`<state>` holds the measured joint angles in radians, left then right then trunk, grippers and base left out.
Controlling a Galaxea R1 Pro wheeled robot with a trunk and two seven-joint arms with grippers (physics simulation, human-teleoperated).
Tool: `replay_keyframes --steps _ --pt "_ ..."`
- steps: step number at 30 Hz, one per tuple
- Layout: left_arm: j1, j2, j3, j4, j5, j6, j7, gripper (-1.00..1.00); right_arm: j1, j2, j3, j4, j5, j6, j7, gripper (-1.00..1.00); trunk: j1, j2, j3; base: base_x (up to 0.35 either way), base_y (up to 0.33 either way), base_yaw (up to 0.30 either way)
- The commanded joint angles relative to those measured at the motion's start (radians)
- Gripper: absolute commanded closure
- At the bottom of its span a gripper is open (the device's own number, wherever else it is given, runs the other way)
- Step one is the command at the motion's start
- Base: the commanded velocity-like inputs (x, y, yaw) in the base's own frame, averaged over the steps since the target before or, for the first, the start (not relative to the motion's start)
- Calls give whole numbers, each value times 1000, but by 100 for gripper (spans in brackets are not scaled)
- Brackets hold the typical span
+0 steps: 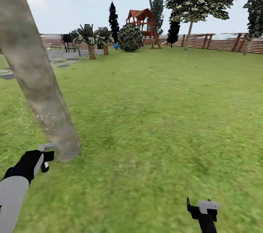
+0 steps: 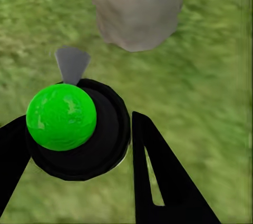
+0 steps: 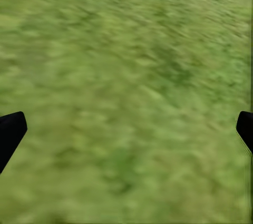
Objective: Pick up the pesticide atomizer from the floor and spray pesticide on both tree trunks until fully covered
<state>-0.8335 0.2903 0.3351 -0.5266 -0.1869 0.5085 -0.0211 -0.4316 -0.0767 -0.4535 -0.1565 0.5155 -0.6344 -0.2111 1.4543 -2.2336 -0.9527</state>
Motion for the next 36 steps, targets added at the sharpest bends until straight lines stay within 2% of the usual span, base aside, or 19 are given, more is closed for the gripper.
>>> replay_keyframes --steps 1,8,16,36 --pt "-1 -8 4 4 -8 5 -1 100 -1 0 -4 2 11 -2 -7 -100 0 0 -1 97 -262 36" --pt "-1 -25 8 14 -5 5 -1 100 -1 1 -4 3 11 -2 -7 -100 0 0 -1 115 -258 238" --pt "-1 -28 13 0 -5 5 0 100 -1 0 -4 2 11 -2 -7 -100 0 0 -1 227 -195 254" --pt "-1 -28 13 1 -6 5 0 100 -1 1 -4 2 11 -2 -7 -100 0 0 -1 207 -201 6"
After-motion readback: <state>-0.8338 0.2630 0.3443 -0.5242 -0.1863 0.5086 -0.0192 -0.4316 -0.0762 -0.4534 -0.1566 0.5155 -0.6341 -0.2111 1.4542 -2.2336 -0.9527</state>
